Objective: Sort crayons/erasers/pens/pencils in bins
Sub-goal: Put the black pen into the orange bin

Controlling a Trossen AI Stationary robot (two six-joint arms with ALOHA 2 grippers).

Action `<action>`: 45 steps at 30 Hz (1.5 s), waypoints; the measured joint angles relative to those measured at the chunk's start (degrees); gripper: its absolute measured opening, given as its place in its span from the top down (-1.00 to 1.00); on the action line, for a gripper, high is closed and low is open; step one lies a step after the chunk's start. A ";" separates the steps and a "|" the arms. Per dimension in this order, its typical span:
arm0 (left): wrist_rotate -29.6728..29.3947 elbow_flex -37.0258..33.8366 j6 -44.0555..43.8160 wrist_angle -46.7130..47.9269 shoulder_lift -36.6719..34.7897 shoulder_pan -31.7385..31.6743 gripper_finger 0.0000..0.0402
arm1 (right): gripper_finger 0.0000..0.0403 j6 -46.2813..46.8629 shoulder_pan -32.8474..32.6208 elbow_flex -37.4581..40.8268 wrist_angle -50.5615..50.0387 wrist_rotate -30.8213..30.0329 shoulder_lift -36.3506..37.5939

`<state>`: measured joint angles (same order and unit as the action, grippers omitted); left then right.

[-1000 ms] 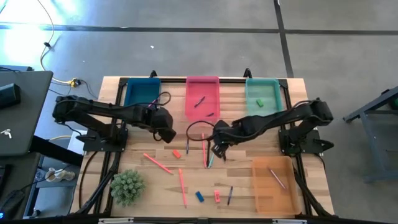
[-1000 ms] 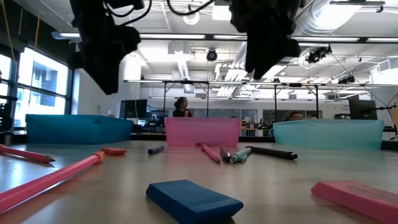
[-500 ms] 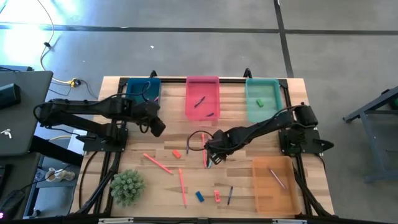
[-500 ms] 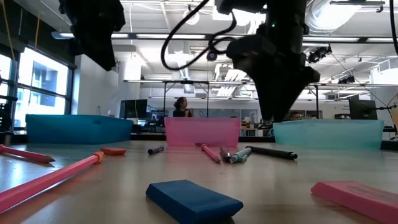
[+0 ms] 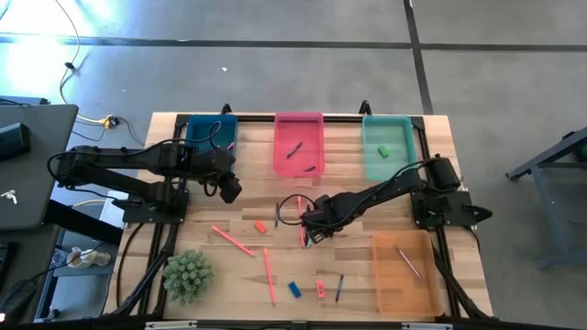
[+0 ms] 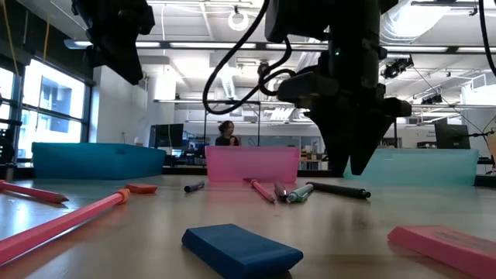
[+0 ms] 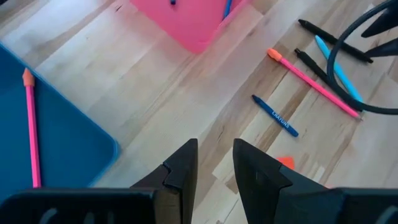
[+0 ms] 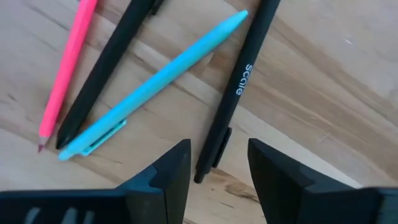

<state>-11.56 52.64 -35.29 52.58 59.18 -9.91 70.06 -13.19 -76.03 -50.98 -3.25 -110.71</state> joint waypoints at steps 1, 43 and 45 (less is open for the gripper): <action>-0.02 0.00 0.02 0.00 0.02 0.00 0.55 | 0.24 0.41 0.02 0.00 0.10 -0.04 -0.22; 2.21 0.02 6.87 0.04 0.07 0.04 0.55 | 0.81 8.49 -0.26 -0.05 -0.74 0.75 -4.51; 2.64 0.02 7.06 0.03 0.07 0.04 0.55 | 0.82 8.41 -0.67 0.04 -1.02 0.15 -3.99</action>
<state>-8.92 52.66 -28.23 52.61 59.24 -9.87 78.46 -13.86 -75.99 -52.01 -3.10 -114.70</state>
